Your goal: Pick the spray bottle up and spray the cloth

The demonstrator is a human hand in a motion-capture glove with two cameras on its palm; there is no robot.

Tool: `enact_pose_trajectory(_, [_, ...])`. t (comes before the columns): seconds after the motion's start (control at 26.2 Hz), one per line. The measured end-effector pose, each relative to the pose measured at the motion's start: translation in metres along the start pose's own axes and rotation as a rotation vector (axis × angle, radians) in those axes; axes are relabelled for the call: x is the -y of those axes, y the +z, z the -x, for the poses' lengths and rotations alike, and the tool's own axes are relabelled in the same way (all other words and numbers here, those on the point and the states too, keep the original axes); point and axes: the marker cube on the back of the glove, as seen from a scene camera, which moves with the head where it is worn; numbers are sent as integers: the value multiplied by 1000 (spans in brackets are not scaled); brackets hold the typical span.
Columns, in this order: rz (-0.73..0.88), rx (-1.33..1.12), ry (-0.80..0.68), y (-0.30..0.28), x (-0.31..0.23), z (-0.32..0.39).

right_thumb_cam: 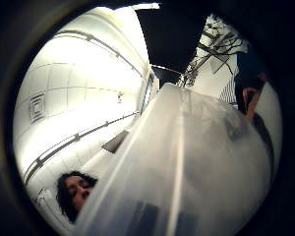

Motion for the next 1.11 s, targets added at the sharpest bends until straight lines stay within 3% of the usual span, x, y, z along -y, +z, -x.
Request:
enact_pose_trajectory(0.34, [-7,43,-10,-3,2,-1])
enact_pose_trajectory(0.65, [156,46,-48,-13,-3,-4])
enact_pose_trajectory(0.84, [195,-166,-134,-51,-8,-3])
enact_pose_trajectory(1.11, [281,-668,-85,-154,-31,5])
